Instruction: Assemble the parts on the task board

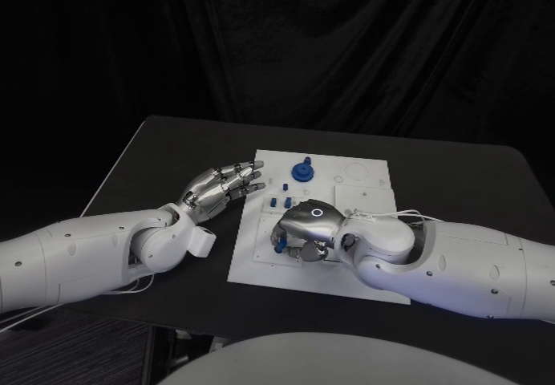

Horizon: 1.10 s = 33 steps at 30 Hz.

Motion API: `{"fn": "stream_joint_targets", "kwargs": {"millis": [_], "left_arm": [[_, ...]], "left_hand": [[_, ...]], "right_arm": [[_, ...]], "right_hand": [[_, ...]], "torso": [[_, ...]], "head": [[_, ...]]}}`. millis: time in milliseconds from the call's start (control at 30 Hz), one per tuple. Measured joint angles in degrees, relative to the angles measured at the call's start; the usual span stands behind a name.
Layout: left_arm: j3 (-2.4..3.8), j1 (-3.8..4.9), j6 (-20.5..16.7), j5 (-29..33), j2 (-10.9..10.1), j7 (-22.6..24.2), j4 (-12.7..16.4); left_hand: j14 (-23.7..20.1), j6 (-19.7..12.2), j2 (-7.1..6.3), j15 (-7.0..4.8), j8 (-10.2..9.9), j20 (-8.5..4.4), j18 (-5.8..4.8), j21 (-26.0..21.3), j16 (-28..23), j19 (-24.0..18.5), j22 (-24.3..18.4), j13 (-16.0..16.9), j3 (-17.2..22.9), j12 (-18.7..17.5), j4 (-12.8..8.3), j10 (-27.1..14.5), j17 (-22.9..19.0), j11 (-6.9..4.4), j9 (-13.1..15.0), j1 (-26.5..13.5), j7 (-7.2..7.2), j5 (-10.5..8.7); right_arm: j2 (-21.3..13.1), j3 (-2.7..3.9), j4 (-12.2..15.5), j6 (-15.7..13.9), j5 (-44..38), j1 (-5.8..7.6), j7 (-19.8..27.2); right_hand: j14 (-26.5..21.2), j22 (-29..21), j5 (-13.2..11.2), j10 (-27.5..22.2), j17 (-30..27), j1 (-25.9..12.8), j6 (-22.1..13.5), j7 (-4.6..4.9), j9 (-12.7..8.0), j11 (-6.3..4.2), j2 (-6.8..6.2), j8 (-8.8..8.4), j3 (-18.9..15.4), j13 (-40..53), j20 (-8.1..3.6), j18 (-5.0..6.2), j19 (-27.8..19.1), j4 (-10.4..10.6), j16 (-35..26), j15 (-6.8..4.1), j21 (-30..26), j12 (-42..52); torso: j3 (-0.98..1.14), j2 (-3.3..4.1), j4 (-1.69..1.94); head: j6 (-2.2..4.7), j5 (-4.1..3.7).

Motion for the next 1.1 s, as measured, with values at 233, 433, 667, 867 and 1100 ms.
{"fn": "stream_joint_targets", "kwargs": {"millis": [233, 433, 667, 867, 1100], "left_arm": [[0.01, -0.03, 0.05, 0.00, 0.12, -0.10, -0.07], [0.02, -0.06, 0.13, 0.00, 0.19, -0.20, -0.10], [0.02, -0.09, 0.15, 0.00, 0.01, -0.26, -0.08], [0.01, -0.10, 0.10, 0.00, -0.43, -0.28, 0.10], [0.01, -0.12, -0.04, 0.00, -1.11, -0.28, 0.43]], "left_hand": [[0.00, 0.00, 0.00, 0.00, 0.00, 0.00, 0.00, 0.00, 0.00, 0.00, 0.00, 0.00, 0.00, 0.00, 0.00, 0.00, 0.00, 0.00, 0.00, 0.00, 0.00, 0.00], [0.00, 0.00, 0.00, 0.00, 0.00, 0.00, 0.00, 0.00, 0.00, 0.00, -0.05, 0.00, 0.31, 0.00, 0.00, 0.00, 0.00, 0.00, 0.00, 0.00, 0.00, 0.00], [0.00, 0.00, 0.00, 0.00, -0.01, 0.00, 0.00, 0.00, 0.00, 0.00, -0.05, 0.00, 0.31, 0.00, 0.00, 0.00, 0.00, 0.00, -0.01, 0.00, 0.00, 0.00], [0.00, 0.03, 0.00, 0.00, -0.01, 0.00, 0.00, 0.00, 0.00, 0.00, -0.04, 0.00, 0.31, 0.00, 0.00, 0.00, 0.00, 0.00, 0.00, 0.00, -0.03, 0.00], [0.00, 0.42, 0.00, 0.00, -0.01, 0.00, 0.00, 0.00, 0.00, 0.00, -0.04, 0.02, 0.46, 0.00, -0.15, 0.00, 0.00, 0.00, 0.05, 0.00, 0.00, 0.00]], "right_arm": [[0.50, -0.06, -0.39, 0.86, -0.01, -0.26, -0.01], [0.71, -0.06, -0.62, 0.86, 0.12, -0.41, 0.14], [-0.84, -0.03, 0.56, -0.12, 0.86, -0.45, 0.55], [-5.08, 0.08, 4.45, -2.63, 2.29, 0.72, 1.20], [-13.42, 0.38, 10.59, -6.69, 8.56, 5.32, 4.24]], "right_hand": [[-2.89, 0.00, -4.82, -10.17, -4.18, -2.51, -12.96, -1.31, -4.20, 2.76, -2.06, -4.76, -2.06, -0.20, 1.93, 0.00, -3.17, 1.28, -2.02, 2.89, -6.83, -2.65], [-4.28, 0.00, -5.49, -15.35, -5.11, -2.47, -14.26, -1.72, -5.80, 3.49, -2.02, -4.80, -4.38, 1.61, 3.17, 0.92, -4.40, 1.32, -2.02, 3.52, -8.84, 0.91], [-4.53, -0.01, -5.49, -16.97, -5.16, -1.73, -14.26, -1.71, -6.43, 3.68, -1.28, -4.80, -5.33, 2.68, 3.25, 0.92, -4.49, 1.32, -2.02, 3.69, -8.99, 3.48], [-4.93, -0.01, -2.61, -19.18, -5.39, 0.30, -12.53, -0.68, -6.89, 3.75, -0.53, -4.07, -5.52, 3.64, 3.45, 0.92, -4.69, 0.29, -2.02, 3.69, -8.99, 6.46], [-5.44, -0.01, 2.33, -21.25, -5.77, 2.90, -8.80, 0.02, -7.15, 3.89, -0.29, -2.80, -3.37, 4.62, 3.66, 0.91, -4.90, -1.67, -1.75, 3.79, -8.63, 10.26]], "torso": [[-0.03, -0.01, -0.02], [-0.03, 0.01, -0.02], [-0.01, 0.02, 0.01], [0.00, 0.02, 0.04], [0.01, 0.01, 0.04]], "head": [[0.00, 0.01], [0.00, -0.10], [0.00, -0.32], [0.00, -0.50], [0.00, -2.72]]}}
